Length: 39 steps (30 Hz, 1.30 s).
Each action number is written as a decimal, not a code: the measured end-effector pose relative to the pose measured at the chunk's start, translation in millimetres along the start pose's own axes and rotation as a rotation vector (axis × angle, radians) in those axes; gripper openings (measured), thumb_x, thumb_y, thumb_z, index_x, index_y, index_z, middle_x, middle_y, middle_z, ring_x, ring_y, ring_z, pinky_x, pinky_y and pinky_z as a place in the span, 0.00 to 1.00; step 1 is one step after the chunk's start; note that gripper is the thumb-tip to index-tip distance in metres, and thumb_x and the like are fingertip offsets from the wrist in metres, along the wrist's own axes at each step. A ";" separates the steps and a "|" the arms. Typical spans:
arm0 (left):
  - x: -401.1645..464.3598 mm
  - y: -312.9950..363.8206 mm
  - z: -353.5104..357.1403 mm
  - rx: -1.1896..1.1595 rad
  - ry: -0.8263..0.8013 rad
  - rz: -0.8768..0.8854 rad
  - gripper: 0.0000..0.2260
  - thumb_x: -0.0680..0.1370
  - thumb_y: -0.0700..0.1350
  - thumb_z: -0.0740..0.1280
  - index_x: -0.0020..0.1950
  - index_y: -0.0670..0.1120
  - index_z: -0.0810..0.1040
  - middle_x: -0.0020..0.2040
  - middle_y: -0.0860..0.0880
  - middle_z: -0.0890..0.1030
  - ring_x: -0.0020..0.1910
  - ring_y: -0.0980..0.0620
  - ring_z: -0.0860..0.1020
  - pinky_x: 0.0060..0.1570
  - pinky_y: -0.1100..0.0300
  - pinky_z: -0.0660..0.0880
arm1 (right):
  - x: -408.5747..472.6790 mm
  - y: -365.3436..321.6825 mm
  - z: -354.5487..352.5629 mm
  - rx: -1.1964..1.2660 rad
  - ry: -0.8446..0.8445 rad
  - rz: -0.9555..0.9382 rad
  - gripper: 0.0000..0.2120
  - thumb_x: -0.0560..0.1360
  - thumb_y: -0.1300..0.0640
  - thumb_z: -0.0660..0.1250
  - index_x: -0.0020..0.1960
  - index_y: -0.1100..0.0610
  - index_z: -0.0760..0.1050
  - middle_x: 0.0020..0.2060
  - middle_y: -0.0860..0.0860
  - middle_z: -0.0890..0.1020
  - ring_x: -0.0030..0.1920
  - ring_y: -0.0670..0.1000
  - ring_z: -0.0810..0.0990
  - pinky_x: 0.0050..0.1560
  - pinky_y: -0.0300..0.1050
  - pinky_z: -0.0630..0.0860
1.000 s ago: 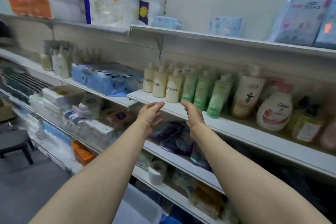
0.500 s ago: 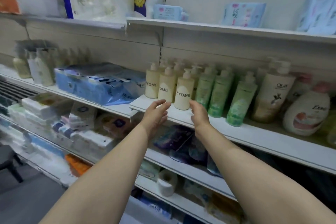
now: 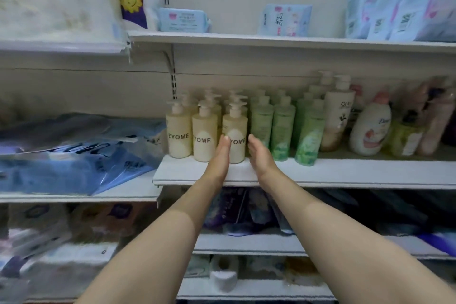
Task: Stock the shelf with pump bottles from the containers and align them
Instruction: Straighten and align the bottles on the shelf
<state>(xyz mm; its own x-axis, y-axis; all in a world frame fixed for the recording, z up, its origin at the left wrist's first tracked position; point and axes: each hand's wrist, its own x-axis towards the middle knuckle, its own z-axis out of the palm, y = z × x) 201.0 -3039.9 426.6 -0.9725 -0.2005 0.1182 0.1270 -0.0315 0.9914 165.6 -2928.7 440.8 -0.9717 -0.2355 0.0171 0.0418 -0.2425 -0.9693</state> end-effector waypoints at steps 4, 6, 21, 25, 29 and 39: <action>7.2 -2.3 -0.8 -0.034 -0.016 0.015 0.31 0.81 0.65 0.50 0.79 0.48 0.61 0.78 0.50 0.64 0.76 0.52 0.63 0.77 0.48 0.58 | 1.7 6.3 7.1 -0.027 0.016 0.003 0.11 0.83 0.48 0.58 0.49 0.47 0.79 0.37 0.32 0.84 0.39 0.29 0.81 0.34 0.25 0.73; 8.4 -2.0 -1.8 -0.068 -0.018 0.005 0.30 0.82 0.64 0.50 0.78 0.48 0.63 0.76 0.49 0.67 0.75 0.52 0.65 0.76 0.49 0.59 | 2.6 11.9 7.1 -0.084 0.041 0.008 0.12 0.83 0.47 0.57 0.49 0.46 0.78 0.37 0.30 0.83 0.39 0.28 0.80 0.36 0.27 0.72; 21.7 -1.0 4.3 -0.058 0.020 -0.010 0.28 0.82 0.65 0.51 0.76 0.51 0.67 0.72 0.53 0.72 0.71 0.55 0.69 0.75 0.51 0.62 | 25.0 14.4 3.3 -0.122 0.057 -0.030 0.09 0.82 0.47 0.60 0.50 0.45 0.78 0.53 0.42 0.82 0.52 0.38 0.78 0.58 0.39 0.71; 22.6 0.7 8.0 -0.060 0.068 0.004 0.28 0.81 0.65 0.50 0.74 0.52 0.69 0.70 0.53 0.74 0.69 0.56 0.71 0.73 0.52 0.64 | 24.4 18.1 5.3 -0.129 0.088 -0.057 0.18 0.80 0.43 0.59 0.63 0.49 0.78 0.62 0.47 0.81 0.61 0.46 0.78 0.68 0.46 0.71; 25.6 0.0 12.8 -0.047 0.111 0.040 0.31 0.79 0.68 0.49 0.75 0.52 0.68 0.72 0.53 0.72 0.71 0.55 0.69 0.75 0.49 0.62 | 26.7 19.1 9.5 -0.043 0.049 -0.059 0.19 0.82 0.43 0.59 0.67 0.50 0.76 0.63 0.47 0.80 0.64 0.46 0.78 0.70 0.47 0.70; 27.9 -6.5 12.6 -0.029 0.133 0.079 0.36 0.72 0.75 0.51 0.72 0.56 0.72 0.68 0.57 0.76 0.68 0.57 0.72 0.73 0.50 0.65 | 49.7 10.1 10.0 0.076 0.031 -0.023 0.19 0.84 0.48 0.55 0.64 0.56 0.79 0.57 0.54 0.84 0.57 0.50 0.82 0.57 0.44 0.79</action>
<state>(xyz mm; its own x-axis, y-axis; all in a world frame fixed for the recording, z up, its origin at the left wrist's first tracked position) 170.7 -3032.9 424.1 -0.9251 -0.3311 0.1858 0.2100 -0.0384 0.9770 120.0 -2952.2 434.3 -0.9793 -0.2003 0.0299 0.0362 -0.3182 -0.9473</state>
